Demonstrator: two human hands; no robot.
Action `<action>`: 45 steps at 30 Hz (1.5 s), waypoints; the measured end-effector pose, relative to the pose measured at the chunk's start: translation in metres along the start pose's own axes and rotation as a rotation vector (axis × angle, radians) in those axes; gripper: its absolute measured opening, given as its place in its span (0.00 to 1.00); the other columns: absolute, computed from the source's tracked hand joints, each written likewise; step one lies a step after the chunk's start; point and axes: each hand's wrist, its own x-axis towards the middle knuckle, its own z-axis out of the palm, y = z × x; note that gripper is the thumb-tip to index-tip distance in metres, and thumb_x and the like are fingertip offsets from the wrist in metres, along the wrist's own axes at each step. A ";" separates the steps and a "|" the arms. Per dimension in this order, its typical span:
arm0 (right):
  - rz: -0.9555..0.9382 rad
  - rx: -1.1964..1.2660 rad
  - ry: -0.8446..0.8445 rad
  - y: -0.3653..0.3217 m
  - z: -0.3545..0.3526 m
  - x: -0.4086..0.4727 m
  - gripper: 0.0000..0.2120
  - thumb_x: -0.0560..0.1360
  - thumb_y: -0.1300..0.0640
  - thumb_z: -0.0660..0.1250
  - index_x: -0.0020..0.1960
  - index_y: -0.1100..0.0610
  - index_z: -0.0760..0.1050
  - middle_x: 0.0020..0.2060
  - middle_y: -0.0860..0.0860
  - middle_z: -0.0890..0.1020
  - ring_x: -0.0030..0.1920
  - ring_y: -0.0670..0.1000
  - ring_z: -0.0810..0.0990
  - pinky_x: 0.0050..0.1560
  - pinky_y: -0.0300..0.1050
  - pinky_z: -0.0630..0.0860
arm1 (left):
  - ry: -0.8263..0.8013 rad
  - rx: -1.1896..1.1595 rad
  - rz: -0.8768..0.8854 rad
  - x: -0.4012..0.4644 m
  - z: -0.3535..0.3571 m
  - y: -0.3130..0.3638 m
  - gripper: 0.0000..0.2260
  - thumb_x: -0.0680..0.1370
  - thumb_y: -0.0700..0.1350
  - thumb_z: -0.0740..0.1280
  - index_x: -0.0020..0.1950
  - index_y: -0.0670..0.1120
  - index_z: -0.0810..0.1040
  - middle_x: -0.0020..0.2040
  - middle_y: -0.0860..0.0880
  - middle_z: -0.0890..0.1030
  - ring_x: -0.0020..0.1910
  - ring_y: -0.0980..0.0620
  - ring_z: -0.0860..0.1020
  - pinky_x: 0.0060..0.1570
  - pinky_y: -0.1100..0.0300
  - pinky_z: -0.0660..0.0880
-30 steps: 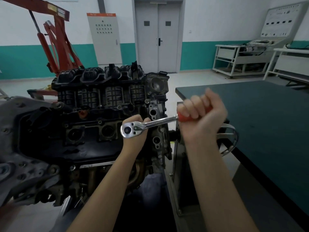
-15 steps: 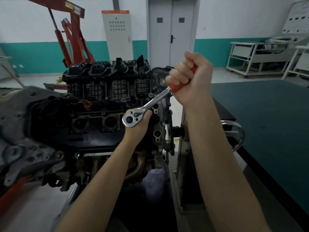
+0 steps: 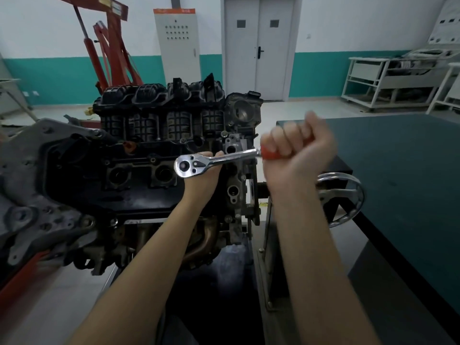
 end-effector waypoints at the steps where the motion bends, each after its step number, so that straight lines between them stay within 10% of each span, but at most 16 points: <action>1: 0.055 -0.047 -0.018 -0.004 0.008 0.013 0.21 0.76 0.62 0.55 0.25 0.53 0.61 0.17 0.46 0.59 0.19 0.46 0.56 0.23 0.34 0.59 | -0.019 0.025 0.007 0.000 0.000 0.000 0.16 0.78 0.35 0.65 0.31 0.46 0.69 0.25 0.57 0.67 0.23 0.62 0.66 0.28 0.72 0.63; 6: 0.172 -0.138 -0.037 -0.006 0.028 0.033 0.18 0.77 0.63 0.56 0.29 0.54 0.59 0.18 0.46 0.60 0.19 0.46 0.57 0.22 0.34 0.59 | 0.001 -0.057 -0.023 -0.002 0.001 -0.004 0.24 0.76 0.39 0.66 0.24 0.54 0.62 0.21 0.60 0.64 0.22 0.61 0.63 0.25 0.72 0.61; 15: -0.201 0.148 0.131 0.025 -0.023 -0.058 0.20 0.75 0.59 0.56 0.25 0.52 0.62 0.18 0.46 0.61 0.20 0.46 0.60 0.26 0.38 0.65 | 0.033 -0.100 0.063 -0.002 -0.001 -0.002 0.22 0.77 0.36 0.68 0.27 0.45 0.62 0.23 0.54 0.62 0.22 0.60 0.60 0.26 0.68 0.60; 25: 0.170 -0.129 -0.037 -0.009 0.024 0.029 0.19 0.77 0.61 0.56 0.27 0.54 0.60 0.17 0.46 0.60 0.19 0.45 0.57 0.22 0.34 0.60 | 0.038 -0.037 0.059 -0.002 0.002 -0.007 0.16 0.75 0.41 0.68 0.31 0.34 0.71 0.29 0.47 0.70 0.29 0.55 0.67 0.30 0.71 0.65; 30: -0.061 0.001 0.057 0.008 0.001 -0.016 0.18 0.74 0.60 0.59 0.26 0.53 0.60 0.18 0.46 0.60 0.20 0.46 0.57 0.25 0.35 0.61 | 0.063 -0.075 -0.018 0.001 0.000 -0.004 0.22 0.76 0.34 0.66 0.27 0.47 0.60 0.21 0.58 0.63 0.22 0.60 0.60 0.26 0.69 0.60; 36: -0.226 0.106 0.084 0.029 -0.025 -0.062 0.19 0.74 0.59 0.56 0.25 0.53 0.61 0.19 0.47 0.61 0.21 0.47 0.60 0.27 0.39 0.66 | 0.053 -0.177 -0.010 -0.002 -0.001 0.006 0.19 0.71 0.41 0.66 0.27 0.34 0.61 0.27 0.47 0.60 0.28 0.49 0.58 0.30 0.56 0.57; 45: 0.112 -0.123 -0.071 0.001 0.022 0.023 0.20 0.78 0.61 0.55 0.27 0.54 0.61 0.17 0.47 0.60 0.19 0.46 0.57 0.23 0.35 0.61 | 0.146 -0.143 -0.167 0.002 0.006 -0.004 0.19 0.76 0.37 0.65 0.28 0.47 0.64 0.20 0.59 0.67 0.22 0.61 0.64 0.26 0.73 0.64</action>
